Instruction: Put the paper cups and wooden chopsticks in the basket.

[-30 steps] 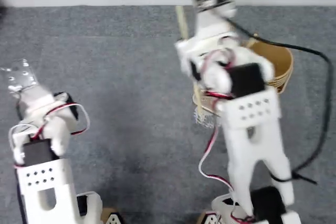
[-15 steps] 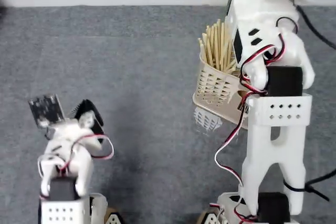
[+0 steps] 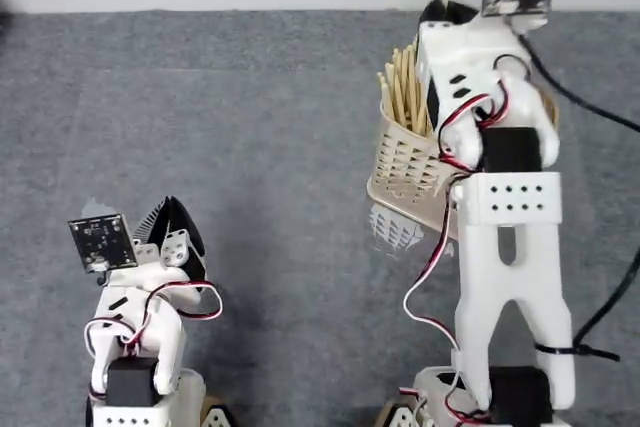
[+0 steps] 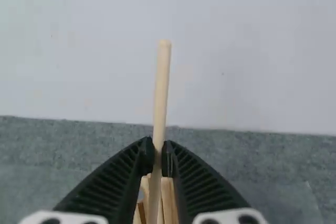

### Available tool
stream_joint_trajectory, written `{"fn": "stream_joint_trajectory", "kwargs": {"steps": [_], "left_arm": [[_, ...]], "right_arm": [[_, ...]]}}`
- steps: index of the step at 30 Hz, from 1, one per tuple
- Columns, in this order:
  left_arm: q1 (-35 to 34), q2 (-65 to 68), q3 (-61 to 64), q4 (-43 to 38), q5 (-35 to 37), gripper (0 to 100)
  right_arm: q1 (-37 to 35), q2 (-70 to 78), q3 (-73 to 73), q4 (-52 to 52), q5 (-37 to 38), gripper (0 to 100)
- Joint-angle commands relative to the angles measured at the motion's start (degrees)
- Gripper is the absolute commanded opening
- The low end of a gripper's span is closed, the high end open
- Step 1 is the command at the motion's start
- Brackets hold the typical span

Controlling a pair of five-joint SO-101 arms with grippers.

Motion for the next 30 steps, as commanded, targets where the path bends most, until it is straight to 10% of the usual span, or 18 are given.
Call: {"fn": "stream_joint_trajectory", "kwargs": {"steps": [1, 30], "left_arm": [[0.35, 0.09, 0.04, -1.32, -0.53, 1], [0.44, 0.18, 7.60, 1.05, 3.16, 1]], "right_arm": [[0.75, -2.86, 0.00, -2.51, 0.88, 10.5], [-4.88, -42.33, 15.30, 36.79, -2.73, 0.8]]}}
